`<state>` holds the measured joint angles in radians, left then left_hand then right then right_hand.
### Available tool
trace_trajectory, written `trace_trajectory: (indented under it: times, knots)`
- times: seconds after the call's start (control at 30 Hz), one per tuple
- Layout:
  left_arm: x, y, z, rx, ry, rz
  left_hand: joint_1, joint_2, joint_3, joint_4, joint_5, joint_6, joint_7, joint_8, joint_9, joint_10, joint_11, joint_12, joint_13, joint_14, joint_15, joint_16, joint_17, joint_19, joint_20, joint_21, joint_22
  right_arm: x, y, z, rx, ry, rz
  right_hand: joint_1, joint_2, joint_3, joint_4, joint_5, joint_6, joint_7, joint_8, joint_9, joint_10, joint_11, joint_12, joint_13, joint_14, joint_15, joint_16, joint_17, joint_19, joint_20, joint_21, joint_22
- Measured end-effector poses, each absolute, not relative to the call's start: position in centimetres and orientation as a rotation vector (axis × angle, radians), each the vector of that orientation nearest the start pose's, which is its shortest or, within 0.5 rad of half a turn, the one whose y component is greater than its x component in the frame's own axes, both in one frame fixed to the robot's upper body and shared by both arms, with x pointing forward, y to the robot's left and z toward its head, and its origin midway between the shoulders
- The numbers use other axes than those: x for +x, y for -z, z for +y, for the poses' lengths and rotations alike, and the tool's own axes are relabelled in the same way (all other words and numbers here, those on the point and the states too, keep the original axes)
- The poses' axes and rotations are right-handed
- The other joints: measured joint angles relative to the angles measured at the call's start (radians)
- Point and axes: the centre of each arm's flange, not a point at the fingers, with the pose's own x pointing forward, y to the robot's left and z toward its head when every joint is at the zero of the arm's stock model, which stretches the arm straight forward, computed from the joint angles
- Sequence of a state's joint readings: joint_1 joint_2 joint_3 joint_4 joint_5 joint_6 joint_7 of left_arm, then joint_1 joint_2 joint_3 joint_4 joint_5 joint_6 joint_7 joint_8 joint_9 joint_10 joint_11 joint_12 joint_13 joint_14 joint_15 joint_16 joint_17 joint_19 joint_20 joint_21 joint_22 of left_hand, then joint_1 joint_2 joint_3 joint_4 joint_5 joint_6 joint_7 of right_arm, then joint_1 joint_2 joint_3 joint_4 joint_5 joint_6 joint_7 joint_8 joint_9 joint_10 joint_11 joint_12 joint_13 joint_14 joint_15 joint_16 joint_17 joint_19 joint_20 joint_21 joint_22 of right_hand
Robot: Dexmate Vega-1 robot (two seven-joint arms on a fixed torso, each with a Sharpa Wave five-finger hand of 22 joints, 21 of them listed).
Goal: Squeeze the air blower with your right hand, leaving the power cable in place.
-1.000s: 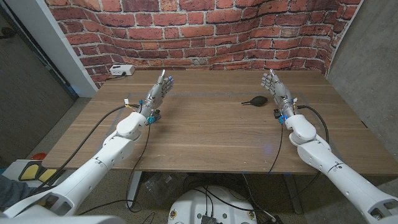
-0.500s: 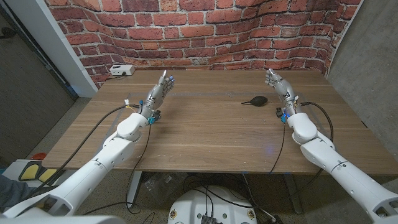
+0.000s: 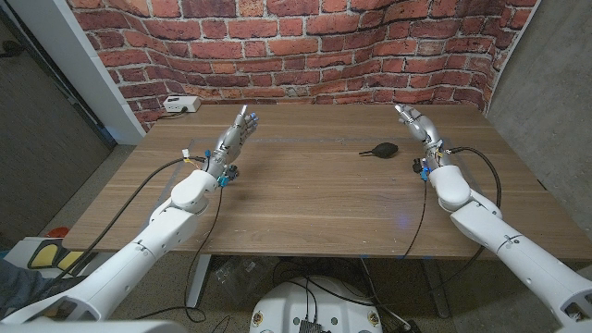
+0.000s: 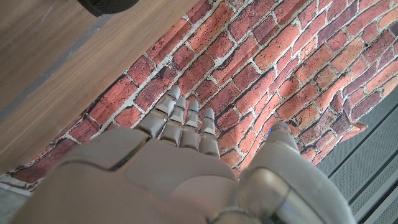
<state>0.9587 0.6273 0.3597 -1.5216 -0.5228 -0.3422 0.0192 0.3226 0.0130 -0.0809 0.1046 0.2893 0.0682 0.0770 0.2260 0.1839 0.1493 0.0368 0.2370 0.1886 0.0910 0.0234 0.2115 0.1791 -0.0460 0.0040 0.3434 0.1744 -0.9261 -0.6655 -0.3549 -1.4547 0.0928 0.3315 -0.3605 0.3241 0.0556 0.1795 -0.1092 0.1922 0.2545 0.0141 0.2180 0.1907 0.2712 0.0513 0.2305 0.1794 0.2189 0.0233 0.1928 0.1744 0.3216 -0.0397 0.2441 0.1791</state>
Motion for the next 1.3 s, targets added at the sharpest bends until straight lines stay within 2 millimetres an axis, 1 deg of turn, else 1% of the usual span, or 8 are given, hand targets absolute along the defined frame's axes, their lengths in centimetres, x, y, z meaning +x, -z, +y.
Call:
trace_trajectory:
  times: [0.3,0.4,0.47,0.6,0.97,1.03,1.27,1.3]
  knots:
    - [59.7,1.9,28.0,0.144,0.238,-0.714,0.009,0.009,0.004,-0.004,0.000,0.011,0.000,0.000,0.000,0.007,0.001,0.000,0.000,0.005,-0.006,0.000,0.000,0.001,0.001,0.000,0.000,60.3,0.1,-32.2,-0.600,0.169,-0.807,0.009,-0.009,0.006,-0.006,-0.004,0.000,0.000,0.000,0.000,0.004,-0.004,0.000,0.000,0.005,-0.005,0.000,0.000,0.001,-0.001,0.000,0.000]
    - [59.5,2.0,28.0,0.144,0.233,-0.716,0.009,0.009,0.004,-0.004,0.000,0.011,0.000,0.000,0.000,0.008,0.002,0.000,0.000,0.009,-0.002,0.000,0.000,0.001,0.001,-0.007,0.000,60.3,0.0,-32.2,-0.650,0.187,-0.808,0.015,-0.004,0.008,-0.008,-0.004,-0.001,0.000,-0.004,0.000,0.004,-0.004,0.000,0.000,0.005,-0.005,0.000,0.000,0.001,-0.001,0.000,0.000]
    - [59.3,2.1,28.0,0.145,0.230,-0.717,0.009,0.009,0.004,-0.004,0.000,0.015,-0.004,0.000,0.000,0.013,-0.003,0.000,0.000,0.011,0.000,0.000,0.000,0.001,0.001,-0.007,0.000,60.2,-0.2,-32.1,-0.684,0.198,-0.809,0.018,-0.008,0.008,-0.008,-0.004,-0.005,-0.004,-0.004,0.000,0.004,-0.004,0.000,0.000,0.005,-0.005,0.000,0.000,0.001,-0.001,-0.004,0.000]
    - [59.1,2.2,28.1,0.145,0.223,-0.718,0.028,0.007,0.004,-0.004,0.000,0.020,-0.002,0.000,0.000,0.013,-0.003,0.000,0.000,0.016,-0.005,0.000,0.000,0.007,0.007,-0.007,0.000,60.1,-0.3,-32.1,-0.743,0.217,-0.806,0.018,-0.008,0.007,-0.016,-0.008,-0.012,0.000,-0.008,0.000,0.004,-0.004,0.000,0.000,0.005,-0.005,0.000,0.000,0.001,-0.001,-0.004,0.000]
    - [58.5,2.6,27.9,0.139,0.213,-0.725,0.030,0.009,0.008,-0.008,0.000,0.027,-0.002,0.000,0.000,0.024,-0.003,-0.001,0.000,0.016,-0.006,0.000,0.000,0.007,0.007,-0.011,0.000,60.2,-0.7,-32.2,-0.868,0.249,-0.770,0.033,-0.012,0.012,-0.021,-0.008,-0.019,0.007,-0.008,0.000,-0.009,-0.013,-0.009,0.000,0.005,-0.005,-0.005,0.000,0.001,-0.001,-0.009,0.000]
    - [58.4,2.7,27.9,0.139,0.212,-0.726,0.030,0.009,0.008,-0.008,-0.005,0.030,-0.005,0.000,0.000,0.024,-0.003,-0.001,0.000,0.022,-0.007,0.000,0.000,0.007,0.007,-0.011,0.000,60.3,-0.8,-32.2,-0.890,0.254,-0.762,0.033,-0.012,0.009,-0.024,-0.008,-0.019,0.007,-0.015,0.000,-0.012,-0.011,-0.009,0.000,-0.002,-0.005,-0.006,0.000,0.001,-0.001,-0.015,0.000]
    - [58.3,2.6,27.9,0.135,0.207,-0.735,0.034,0.013,0.008,-0.008,-0.005,0.041,-0.005,0.000,0.000,0.037,-0.001,-0.001,0.000,0.030,-0.006,0.000,0.000,0.023,0.012,-0.011,0.000,60.1,-1.5,-31.4,-0.943,0.242,-0.771,0.039,-0.014,0.011,-0.028,-0.008,-0.023,0.004,-0.015,0.000,-0.012,-0.011,-0.009,0.000,-0.008,0.000,-0.012,0.000,-0.007,-0.001,-0.020,0.000]
    - [58.1,2.9,28.0,0.131,0.206,-0.733,0.034,0.014,0.008,-0.008,-0.005,0.041,-0.005,0.000,0.000,0.037,-0.001,-0.001,0.000,0.032,-0.007,0.000,0.000,0.025,0.014,-0.011,0.000,60.6,-1.1,-31.9,-1.010,0.271,-0.725,0.042,-0.011,0.011,-0.028,-0.008,-0.023,0.004,-0.015,0.000,-0.012,-0.011,-0.011,0.000,-0.008,0.000,-0.012,0.000,-0.007,-0.001,-0.020,0.000]
